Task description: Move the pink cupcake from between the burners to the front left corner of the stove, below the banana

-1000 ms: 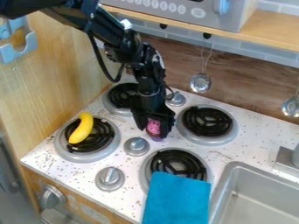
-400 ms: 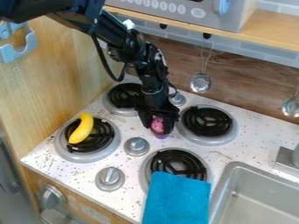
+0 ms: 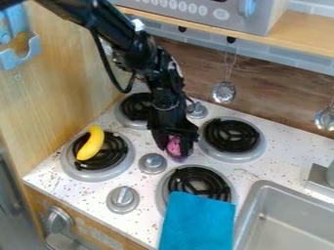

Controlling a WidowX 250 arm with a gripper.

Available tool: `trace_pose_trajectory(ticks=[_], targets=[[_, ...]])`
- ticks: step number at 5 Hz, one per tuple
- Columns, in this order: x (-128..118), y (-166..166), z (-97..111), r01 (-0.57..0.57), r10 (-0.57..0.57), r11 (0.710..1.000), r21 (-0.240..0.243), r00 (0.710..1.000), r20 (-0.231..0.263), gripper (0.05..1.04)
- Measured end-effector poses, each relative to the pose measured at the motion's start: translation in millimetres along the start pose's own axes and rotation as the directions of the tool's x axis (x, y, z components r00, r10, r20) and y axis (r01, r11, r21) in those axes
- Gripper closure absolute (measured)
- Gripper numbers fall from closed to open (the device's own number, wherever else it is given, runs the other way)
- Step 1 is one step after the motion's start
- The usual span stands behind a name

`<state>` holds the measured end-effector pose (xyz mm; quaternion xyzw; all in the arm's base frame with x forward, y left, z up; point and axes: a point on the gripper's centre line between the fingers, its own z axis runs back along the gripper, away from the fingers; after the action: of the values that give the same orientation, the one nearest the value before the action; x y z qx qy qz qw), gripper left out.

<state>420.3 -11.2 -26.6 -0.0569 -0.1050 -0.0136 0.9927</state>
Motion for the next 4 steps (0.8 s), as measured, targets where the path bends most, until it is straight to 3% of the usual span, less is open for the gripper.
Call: trace_pose_trajectory(ticks=[1,2,4], targets=[[-13.8,-10.0,37.6,0.046,-0.043,0.998,-0.034,0.997,0.069,0.311],[-32.7,-9.8,51.3,0.052,-0.048,0.997,-0.056,0.996,0.079,0.311],[-68.9,15.6,53.4,-0.013,0.016,0.997,-0.071,0.998,0.053,0.311]])
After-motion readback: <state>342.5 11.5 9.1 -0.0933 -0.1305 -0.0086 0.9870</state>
